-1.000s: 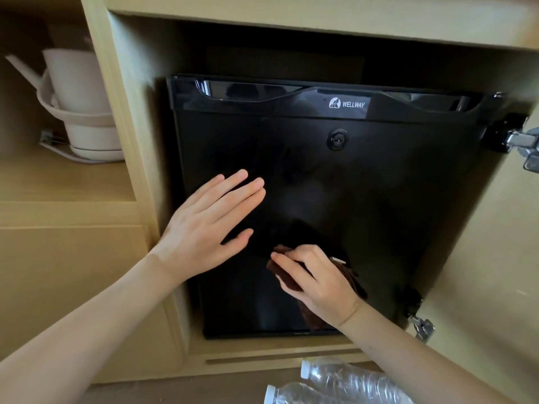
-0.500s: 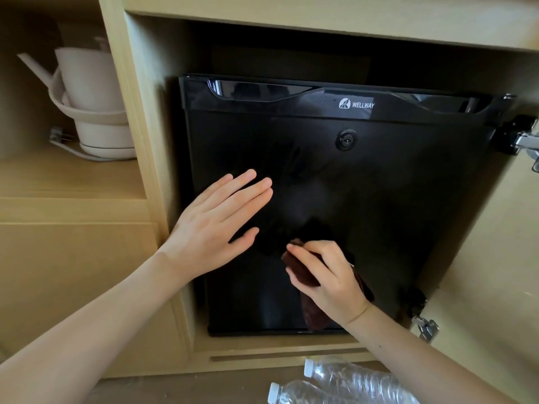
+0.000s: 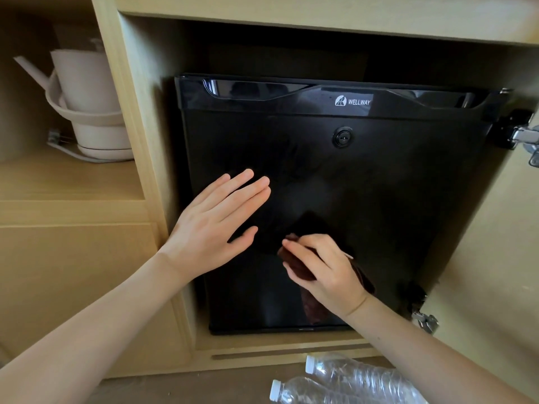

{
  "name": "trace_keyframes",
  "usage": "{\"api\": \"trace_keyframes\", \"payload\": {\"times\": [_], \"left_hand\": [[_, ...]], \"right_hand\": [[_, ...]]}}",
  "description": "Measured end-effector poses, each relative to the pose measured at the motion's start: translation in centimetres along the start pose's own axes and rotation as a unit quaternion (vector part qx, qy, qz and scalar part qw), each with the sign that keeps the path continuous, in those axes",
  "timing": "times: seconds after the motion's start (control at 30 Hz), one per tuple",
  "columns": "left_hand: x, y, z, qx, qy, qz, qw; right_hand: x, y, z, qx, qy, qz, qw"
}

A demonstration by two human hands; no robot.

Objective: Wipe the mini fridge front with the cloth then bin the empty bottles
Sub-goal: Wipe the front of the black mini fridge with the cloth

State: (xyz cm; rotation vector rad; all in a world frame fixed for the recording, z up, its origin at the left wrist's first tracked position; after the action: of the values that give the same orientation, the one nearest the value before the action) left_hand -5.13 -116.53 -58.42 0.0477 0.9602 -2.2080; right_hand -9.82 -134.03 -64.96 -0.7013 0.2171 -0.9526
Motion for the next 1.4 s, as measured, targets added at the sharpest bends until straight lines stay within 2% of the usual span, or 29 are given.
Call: {"api": "trace_keyframes", "payload": {"times": [0.1, 0.27, 0.33, 0.4, 0.53, 0.6, 0.67, 0.77, 0.83, 0.9, 1.07, 1.13, 1.2, 1.33, 1.4], "left_hand": [[0.0, -0.1, 0.0, -0.001, -0.001, 0.005, 1.0], [0.0, -0.1, 0.0, 0.003, 0.002, 0.008, 1.0], [0.0, 0.1, 0.0, 0.003, 0.002, 0.008, 1.0], [0.0, 0.1, 0.0, 0.004, 0.001, 0.004, 1.0], [0.0, 0.1, 0.0, -0.001, 0.003, 0.005, 1.0], [-0.1, 0.1, 0.0, -0.002, 0.003, 0.003, 1.0], [-0.1, 0.1, -0.1, 0.0, 0.002, 0.003, 1.0], [-0.1, 0.2, -0.1, 0.002, 0.003, 0.009, 1.0], [-0.1, 0.3, -0.1, 0.006, 0.005, 0.011, 1.0], [-0.2, 0.4, -0.1, 0.006, 0.003, 0.008, 1.0], [-0.1, 0.4, -0.1, -0.001, 0.005, 0.004, 1.0], [-0.2, 0.3, -0.1, -0.001, 0.004, 0.008, 1.0], [-0.2, 0.2, -0.1, -0.001, 0.004, 0.007, 1.0], [-0.1, 0.3, 0.0, -0.003, 0.005, 0.007, 1.0], [-0.1, 0.4, -0.1, 0.004, 0.004, 0.006, 1.0]], "right_hand": [[0.0, 0.1, -0.2, -0.031, -0.01, -0.001, 0.999], [1.5, -3.6, 2.8, 0.117, 0.048, 0.038, 0.991], [1.6, -3.4, 3.2, 0.135, 0.057, 0.034, 0.989], [0.7, -1.6, 2.4, 0.096, 0.043, 0.035, 0.994], [-1.2, 2.5, -1.3, -0.061, -0.027, 0.007, 0.998], [-1.1, 2.7, -1.9, -0.087, -0.027, 0.006, 0.996], [-0.4, 1.2, -0.9, -0.04, 0.007, 0.037, 0.998], [1.6, -2.9, 1.9, 0.111, 0.063, 0.062, 0.99], [2.1, -3.9, 3.2, 0.154, 0.07, 0.05, 0.984], [1.4, -2.7, 2.9, 0.129, 0.062, 0.049, 0.989], [-1.4, 3.0, -1.9, -0.083, -0.027, 0.008, 0.996], [-1.3, 3.1, -2.2, -0.104, -0.027, 0.012, 0.994], [-1.0, 1.8, -1.1, -0.051, 0.006, 0.046, 0.998], [1.3, -2.0, 1.9, 0.13, 0.109, 0.124, 0.978], [1.3, -1.8, 2.1, 0.15, 0.126, 0.142, 0.97]]}}
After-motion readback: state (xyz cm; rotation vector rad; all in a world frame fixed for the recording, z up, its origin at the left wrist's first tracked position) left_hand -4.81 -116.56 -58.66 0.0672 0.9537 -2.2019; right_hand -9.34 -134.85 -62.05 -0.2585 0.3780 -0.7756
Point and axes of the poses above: each hand's wrist, its own z-axis towards the middle knuckle, its own y-axis out of the palm, x = y × z, the point moved 7 cm from there along z, towards the middle knuckle, and after that the axes turned 9 degrees about -x, right-handed, at the moved point
